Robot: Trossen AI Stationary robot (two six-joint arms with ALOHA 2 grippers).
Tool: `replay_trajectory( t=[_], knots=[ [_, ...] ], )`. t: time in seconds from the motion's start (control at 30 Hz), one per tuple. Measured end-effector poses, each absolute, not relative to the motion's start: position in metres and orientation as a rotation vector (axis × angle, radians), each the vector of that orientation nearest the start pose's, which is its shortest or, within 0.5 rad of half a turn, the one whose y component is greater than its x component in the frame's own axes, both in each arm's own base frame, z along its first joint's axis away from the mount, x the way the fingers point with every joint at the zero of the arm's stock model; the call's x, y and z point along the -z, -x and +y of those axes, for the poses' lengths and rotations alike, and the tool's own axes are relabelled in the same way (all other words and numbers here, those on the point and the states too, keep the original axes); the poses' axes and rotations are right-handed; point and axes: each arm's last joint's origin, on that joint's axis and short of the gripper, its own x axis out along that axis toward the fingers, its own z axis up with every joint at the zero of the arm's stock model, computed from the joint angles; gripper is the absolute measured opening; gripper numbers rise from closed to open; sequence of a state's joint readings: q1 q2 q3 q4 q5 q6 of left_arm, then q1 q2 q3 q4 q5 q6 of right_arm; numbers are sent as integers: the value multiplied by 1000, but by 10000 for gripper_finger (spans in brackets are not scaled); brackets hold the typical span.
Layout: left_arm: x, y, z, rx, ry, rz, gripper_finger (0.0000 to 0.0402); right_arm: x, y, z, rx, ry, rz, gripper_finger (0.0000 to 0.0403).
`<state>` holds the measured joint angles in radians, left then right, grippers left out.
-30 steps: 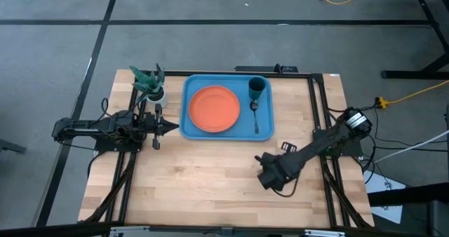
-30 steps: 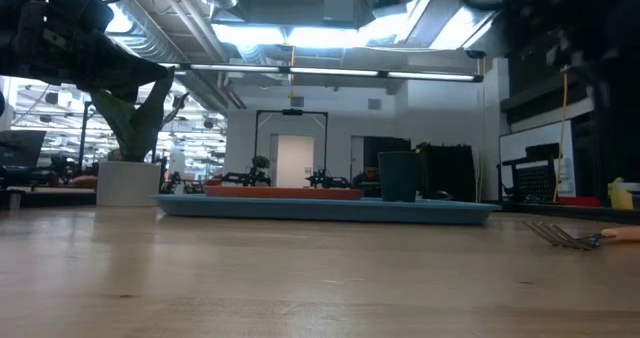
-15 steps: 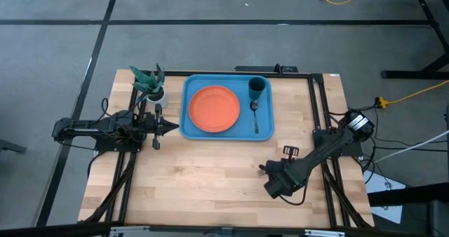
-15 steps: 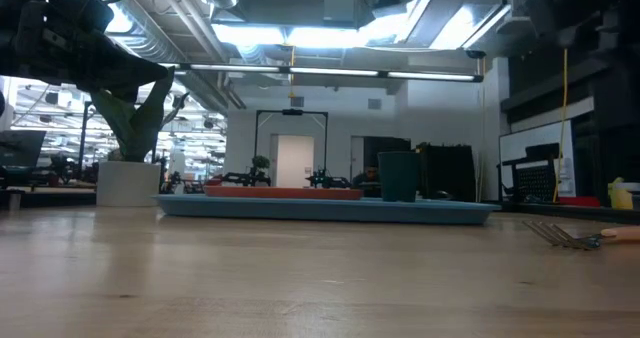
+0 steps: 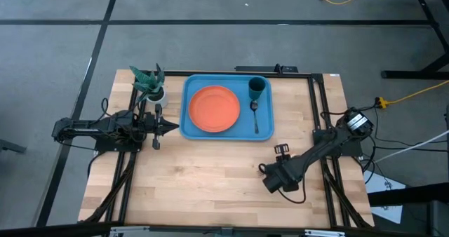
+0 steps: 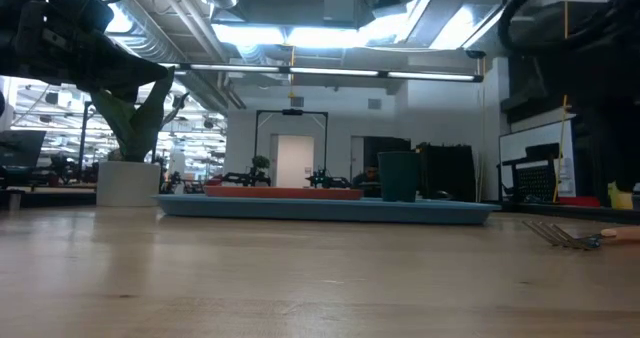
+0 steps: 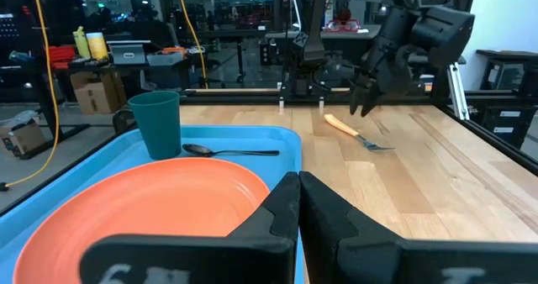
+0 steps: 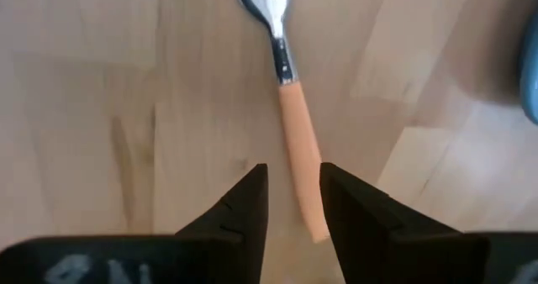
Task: Pick and place plate/cup/fork/spoon on tray
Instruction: Put the light orange fork on the blue tray
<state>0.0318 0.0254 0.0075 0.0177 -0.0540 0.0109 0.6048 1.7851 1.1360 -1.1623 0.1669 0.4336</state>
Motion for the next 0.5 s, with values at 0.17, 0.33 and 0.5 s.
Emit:
replay_trajectory(
  t=[0.17, 0.33, 0.5],
  knots=[
    [-166, -99, 5, -85, -11, 0, 0, -159, -243, 145, 32, 359, 1676, 116],
    [-166, -99, 5, -86, -11, 0, 0, -150, -250, 130, -14, 349, 1675, 116],
    [-166, -99, 5, -86, -11, 0, 0, -147, -255, 124, -145, 291, 1692, 116]
  ],
)
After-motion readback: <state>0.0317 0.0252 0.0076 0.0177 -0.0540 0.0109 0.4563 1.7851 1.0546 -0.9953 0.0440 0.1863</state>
